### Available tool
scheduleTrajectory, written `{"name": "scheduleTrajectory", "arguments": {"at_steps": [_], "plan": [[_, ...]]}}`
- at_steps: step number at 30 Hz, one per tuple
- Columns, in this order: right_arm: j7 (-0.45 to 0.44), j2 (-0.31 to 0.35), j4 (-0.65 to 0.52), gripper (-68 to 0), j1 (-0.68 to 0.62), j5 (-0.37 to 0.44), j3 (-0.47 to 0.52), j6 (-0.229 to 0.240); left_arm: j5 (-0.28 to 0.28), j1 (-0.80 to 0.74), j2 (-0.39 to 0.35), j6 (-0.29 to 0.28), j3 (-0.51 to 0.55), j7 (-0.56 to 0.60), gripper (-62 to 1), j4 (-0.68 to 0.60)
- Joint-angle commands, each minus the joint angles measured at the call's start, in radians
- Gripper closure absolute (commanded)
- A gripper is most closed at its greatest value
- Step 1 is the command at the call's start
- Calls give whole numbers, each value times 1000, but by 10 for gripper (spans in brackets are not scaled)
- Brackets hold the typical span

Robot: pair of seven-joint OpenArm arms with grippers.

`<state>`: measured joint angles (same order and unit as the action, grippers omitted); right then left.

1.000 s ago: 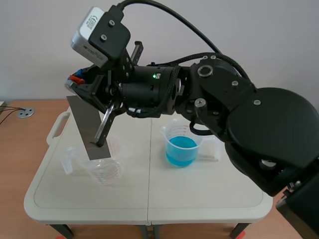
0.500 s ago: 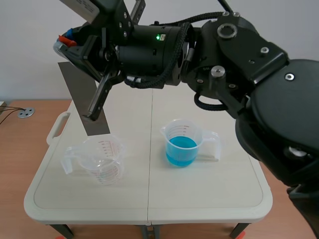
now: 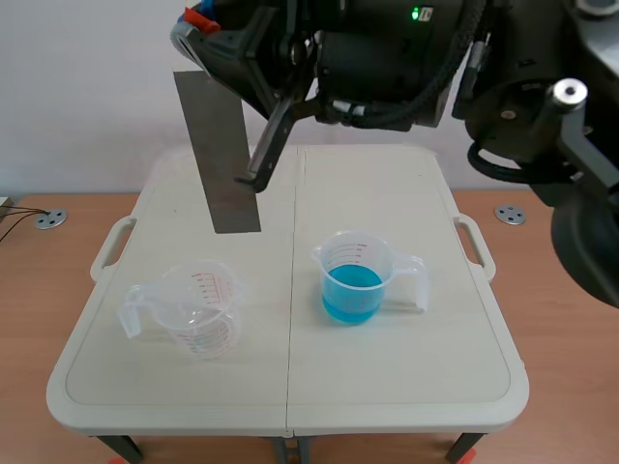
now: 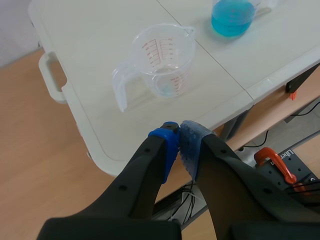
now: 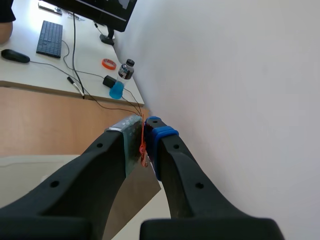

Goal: Hold the metal plate by the orange handle, dip it into the blue solution, take it out and point at it, then put the plate back in the beaker on the left.
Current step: 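Point at the plate with the left hand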

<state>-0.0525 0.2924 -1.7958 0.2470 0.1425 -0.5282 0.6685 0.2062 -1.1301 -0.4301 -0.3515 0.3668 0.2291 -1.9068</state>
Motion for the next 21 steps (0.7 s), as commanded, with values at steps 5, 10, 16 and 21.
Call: {"name": "scheduleTrajectory", "arguments": {"at_steps": [5, 10, 16, 21], "plan": [[-13, 47, -41, -11, -29, 49, 92, 14, 5, 9, -3, -4, -5, 13, -49, -8], [-13, 87, -43, -11, -56, 92, 165, 50, -3, 17, -3, -10, -5, 10, -49, -8], [-13, 127, -44, -11, -87, 131, 251, 77, -3, 17, -3, -10, -5, 11, -49, -8], [-20, 148, -44, -11, -112, 143, 317, 77, -3, 29, -3, -10, -5, 16, -49, -8]]}}
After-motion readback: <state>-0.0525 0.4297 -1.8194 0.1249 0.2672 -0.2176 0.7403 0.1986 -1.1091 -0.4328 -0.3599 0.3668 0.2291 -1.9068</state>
